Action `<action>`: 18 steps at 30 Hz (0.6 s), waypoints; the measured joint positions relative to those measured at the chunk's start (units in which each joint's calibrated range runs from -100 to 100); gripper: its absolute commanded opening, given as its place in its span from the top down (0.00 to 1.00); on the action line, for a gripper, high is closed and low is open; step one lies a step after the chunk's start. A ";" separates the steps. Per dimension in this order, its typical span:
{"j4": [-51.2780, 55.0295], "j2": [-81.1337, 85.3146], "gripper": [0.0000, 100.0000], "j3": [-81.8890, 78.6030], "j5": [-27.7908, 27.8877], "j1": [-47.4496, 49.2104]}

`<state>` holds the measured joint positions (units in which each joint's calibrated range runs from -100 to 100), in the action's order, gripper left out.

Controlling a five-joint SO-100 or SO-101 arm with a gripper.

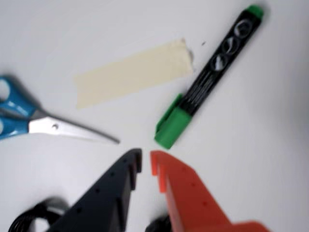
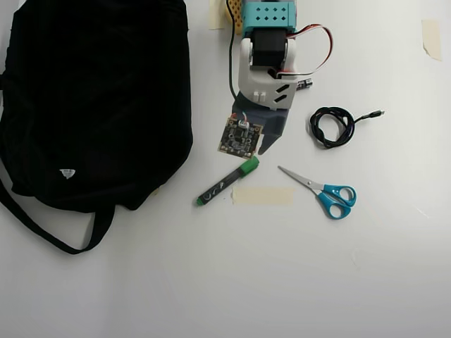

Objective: Put the green marker into the black bag

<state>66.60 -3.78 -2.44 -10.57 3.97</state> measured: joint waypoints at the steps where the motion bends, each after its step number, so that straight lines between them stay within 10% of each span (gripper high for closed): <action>1: -0.43 -0.08 0.98 0.00 0.00 -0.37; 18: -2.32 -3.99 0.98 0.08 -1.47 -1.62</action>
<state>64.28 -7.76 -2.36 -12.04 2.35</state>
